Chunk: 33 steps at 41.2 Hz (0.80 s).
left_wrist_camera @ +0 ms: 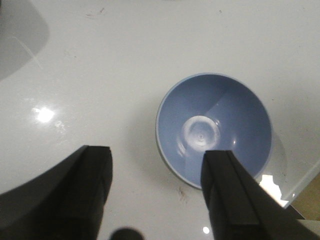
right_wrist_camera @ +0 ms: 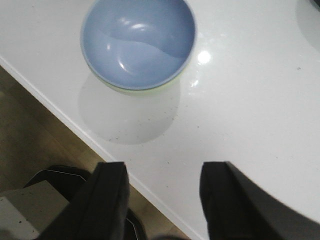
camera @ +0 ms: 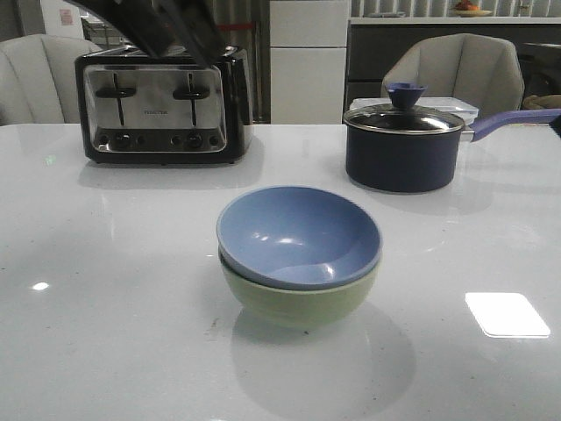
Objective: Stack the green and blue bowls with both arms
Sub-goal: 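Open the left gripper and raise it away from the bowls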
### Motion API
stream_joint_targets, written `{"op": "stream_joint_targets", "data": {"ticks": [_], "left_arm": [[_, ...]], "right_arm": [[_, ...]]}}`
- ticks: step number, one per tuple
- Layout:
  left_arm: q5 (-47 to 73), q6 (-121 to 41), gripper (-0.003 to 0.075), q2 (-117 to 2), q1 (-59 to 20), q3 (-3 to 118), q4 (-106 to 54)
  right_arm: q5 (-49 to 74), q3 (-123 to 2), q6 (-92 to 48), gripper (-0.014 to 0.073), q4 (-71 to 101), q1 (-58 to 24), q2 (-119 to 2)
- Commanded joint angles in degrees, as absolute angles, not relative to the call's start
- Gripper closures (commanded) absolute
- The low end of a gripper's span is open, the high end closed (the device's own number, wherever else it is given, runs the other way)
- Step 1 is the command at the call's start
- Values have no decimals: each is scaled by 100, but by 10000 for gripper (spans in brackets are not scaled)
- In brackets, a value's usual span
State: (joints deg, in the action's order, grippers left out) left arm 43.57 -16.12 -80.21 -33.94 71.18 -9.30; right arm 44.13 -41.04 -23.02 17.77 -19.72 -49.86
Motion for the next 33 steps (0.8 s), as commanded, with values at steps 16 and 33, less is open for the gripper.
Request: {"op": "stream_joint_targets", "data": {"ticks": [16,33], "left_arm": [[4157,-450,265,-4945,-3421,5200,414],[4003,-450,333,-4455,-3421,4904,384]], "right_arm": [[4528,-4174,-2296,148,1731,-1815,-4173],[4271,-3958,-2296,224,1731,-1815,-4060]]}}
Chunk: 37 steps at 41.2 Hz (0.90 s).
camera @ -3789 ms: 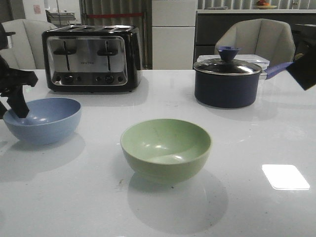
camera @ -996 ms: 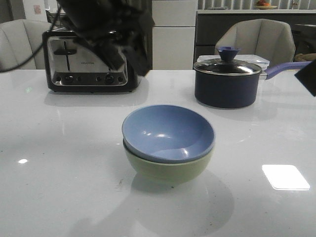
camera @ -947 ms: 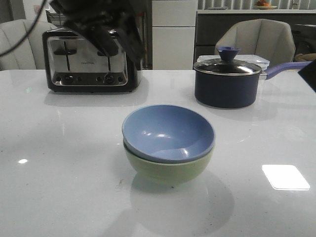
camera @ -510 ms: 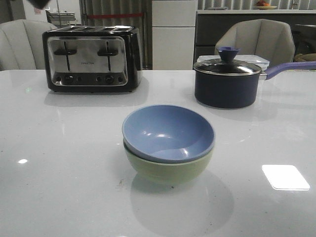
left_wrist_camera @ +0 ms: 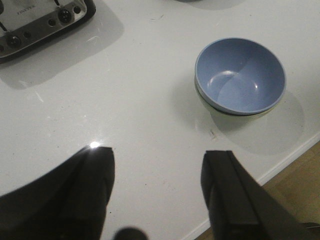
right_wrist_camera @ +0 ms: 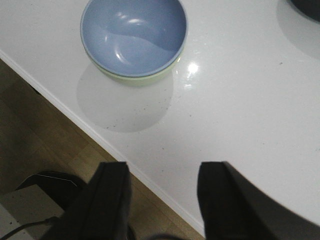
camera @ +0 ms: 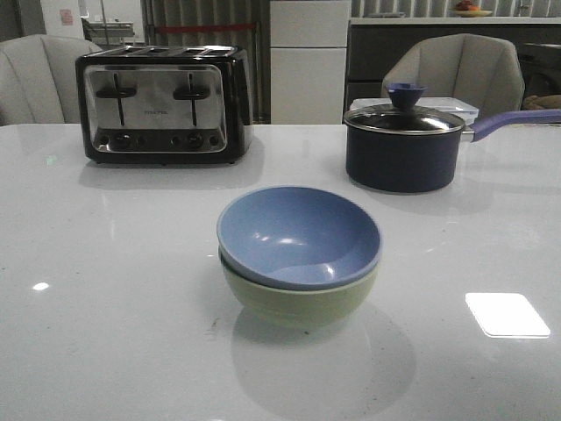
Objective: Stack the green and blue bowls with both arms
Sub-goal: 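Open the left gripper and raise it away from the bowls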
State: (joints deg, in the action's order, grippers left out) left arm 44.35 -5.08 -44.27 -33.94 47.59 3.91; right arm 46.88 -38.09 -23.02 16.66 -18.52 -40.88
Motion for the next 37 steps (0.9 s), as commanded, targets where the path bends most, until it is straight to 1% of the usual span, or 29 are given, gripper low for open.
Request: {"op": "stream_joint_targets", "data": {"ticks": [1,9,13,15,37], "left_arm": [[4003,-450,351,-4458,-3421,4904,384],[3993,-415,519,-4512,-3421,4904,384],[3993,-406,604,-4523,-3421,4904,357],[3993,-406,630,-4562,-3421,4904,292],[3961,-406,627,-4574,-3421,4904,178]], "right_arm": [[4266,-3958,-2296,256,1731,-1815,-4060],[4266,-3958,-2296,478,1731,-1815,-4060],[4266,-3958,-2296,544,1731,-1815,-4060],[4266,-3958,-2296,538,1731,-1815,-4060],[4288,-3958,-2296,538,1731,-1815,-4060]]}}
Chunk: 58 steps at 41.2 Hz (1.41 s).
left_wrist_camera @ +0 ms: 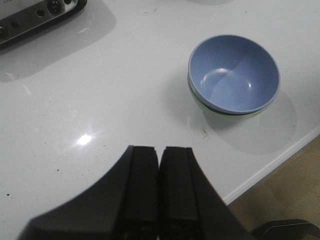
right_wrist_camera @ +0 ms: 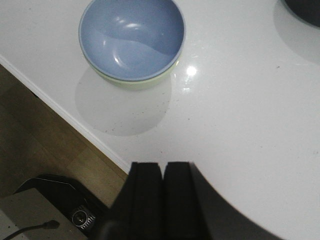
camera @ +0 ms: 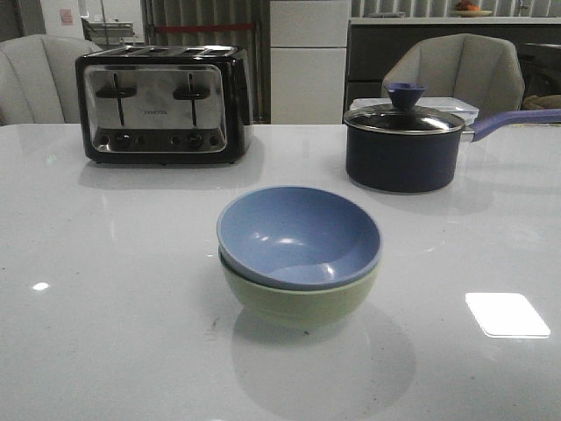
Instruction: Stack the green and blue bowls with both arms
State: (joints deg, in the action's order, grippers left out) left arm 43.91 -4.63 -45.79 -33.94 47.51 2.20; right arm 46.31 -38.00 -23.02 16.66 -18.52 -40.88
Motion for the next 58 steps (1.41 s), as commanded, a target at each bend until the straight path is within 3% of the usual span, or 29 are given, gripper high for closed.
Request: {"op": "stream_joint_targets", "data": {"ticks": [1,11,26,35,45,58], "left_arm": [[3961,-406,627,-4574,-3421,4904,178],[3730,-406,627,-4289,-3331,4714,141],[1441,-406,627,-2031,-1307,2360,141],[648,-406,627,-588,-437,1022,117],[159,-406,627,148,-211,238,-78],[-417,-406,627,150,-359,-46,-210]], "right_arm": [[4288,-3958,-2296,538,1731,-1815,-4060],[4300,-3958,-2296,538,1731,-1815,-4060],[4311,-3958,-2296,538,1731,-1815,-4060],[4311,-3958,-2296,538,1731,-1815,-4060],[4311,-3958,-2296,538,1731,-1815,-4060],[4314,-3958,-2296,538,1731,-1815,-4060]]}}
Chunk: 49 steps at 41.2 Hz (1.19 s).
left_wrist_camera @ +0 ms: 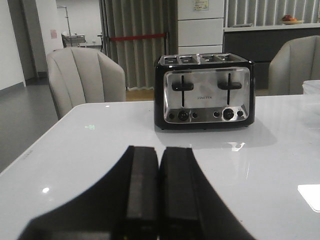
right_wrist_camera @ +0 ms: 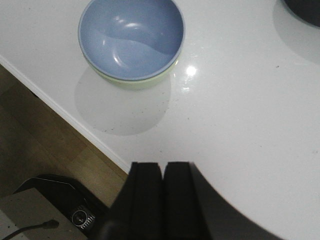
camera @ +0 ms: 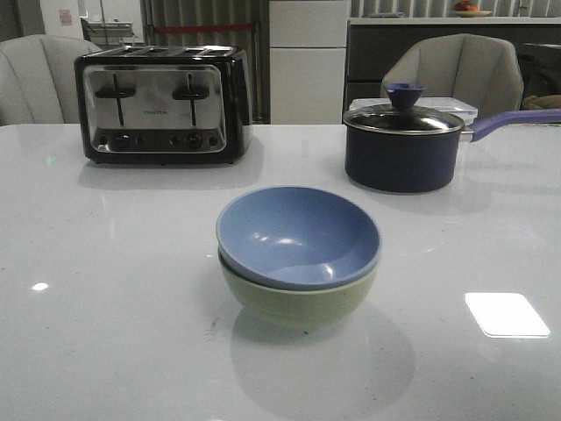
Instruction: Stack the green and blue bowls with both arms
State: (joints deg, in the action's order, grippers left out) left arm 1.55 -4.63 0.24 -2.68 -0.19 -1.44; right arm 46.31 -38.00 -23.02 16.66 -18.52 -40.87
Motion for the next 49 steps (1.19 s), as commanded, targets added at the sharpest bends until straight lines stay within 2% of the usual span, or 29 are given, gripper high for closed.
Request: {"op": "stream_joint_targets", "data": {"ticks": [1,31,37,49], "left_arm": [[-417,-406,627,138,-368,-46,-210],[-417,-406,627,138,-368,-46,-210],[-417,-406,627,138,-368,-46,-210],[-417,-406,627,138,-368,-46,-210]], "right_arm": [[4314,-3958,-2296,538,1731,-1815,-4060],[4170,-3919,-2300,537,1495,-1788,-3987],[3250,-3342,-2300,537,1134,-1279,-3352],[920,-1396,-2300,537,1140,-242,-1205]]}}
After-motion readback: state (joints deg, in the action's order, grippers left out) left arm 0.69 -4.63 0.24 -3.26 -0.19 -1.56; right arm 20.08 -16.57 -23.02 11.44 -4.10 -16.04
